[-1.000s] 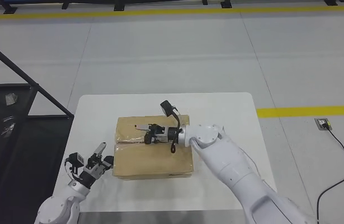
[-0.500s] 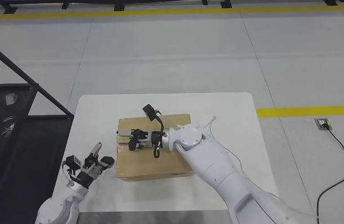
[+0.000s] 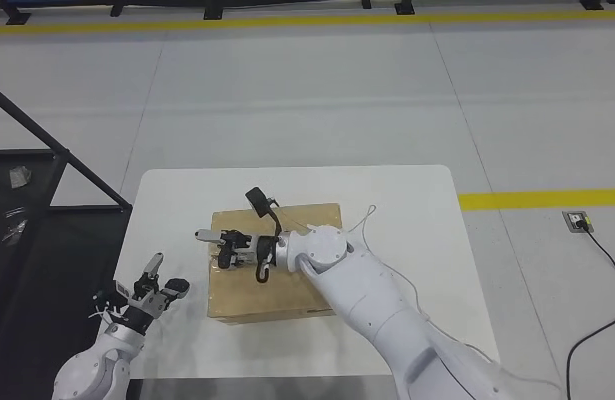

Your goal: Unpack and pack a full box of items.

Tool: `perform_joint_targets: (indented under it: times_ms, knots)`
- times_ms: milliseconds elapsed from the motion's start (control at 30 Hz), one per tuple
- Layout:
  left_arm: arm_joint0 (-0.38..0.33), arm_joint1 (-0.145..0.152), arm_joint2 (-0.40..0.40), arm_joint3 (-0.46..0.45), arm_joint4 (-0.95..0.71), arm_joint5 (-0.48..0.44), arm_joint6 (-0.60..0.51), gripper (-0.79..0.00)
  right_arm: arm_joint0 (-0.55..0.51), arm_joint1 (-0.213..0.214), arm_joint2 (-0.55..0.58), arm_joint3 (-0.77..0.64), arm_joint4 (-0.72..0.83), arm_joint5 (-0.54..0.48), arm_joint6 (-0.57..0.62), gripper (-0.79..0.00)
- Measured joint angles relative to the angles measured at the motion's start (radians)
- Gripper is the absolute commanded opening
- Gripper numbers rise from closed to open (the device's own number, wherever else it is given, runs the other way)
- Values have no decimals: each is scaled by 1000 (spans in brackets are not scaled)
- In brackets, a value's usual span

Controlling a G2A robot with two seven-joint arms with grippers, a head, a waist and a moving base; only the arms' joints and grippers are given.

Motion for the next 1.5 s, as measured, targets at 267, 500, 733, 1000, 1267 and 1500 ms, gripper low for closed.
perform_joint_targets:
  times_ms: [267,500,733,1000,1267,1500]
  knots:
    - [-8,2,-1,9,8,4,-4,0,-7,-2,-4,17,-5,15,15,0]
    - [-37,6,2,34,21,6,-26,0,14,-5,-17,75,-61,23,89,0]
    - [-37,7,1,33,22,5,-26,0,8,-4,-15,64,-59,26,78,0]
    - [-32,6,4,26,21,8,-15,0,-1,38,24,-6,-86,59,49,0]
    - [-31,7,10,6,18,17,6,0,-11,109,81,-59,-132,128,72,0]
    - [-42,8,17,4,19,20,18,0,-64,178,140,-168,-186,199,60,0]
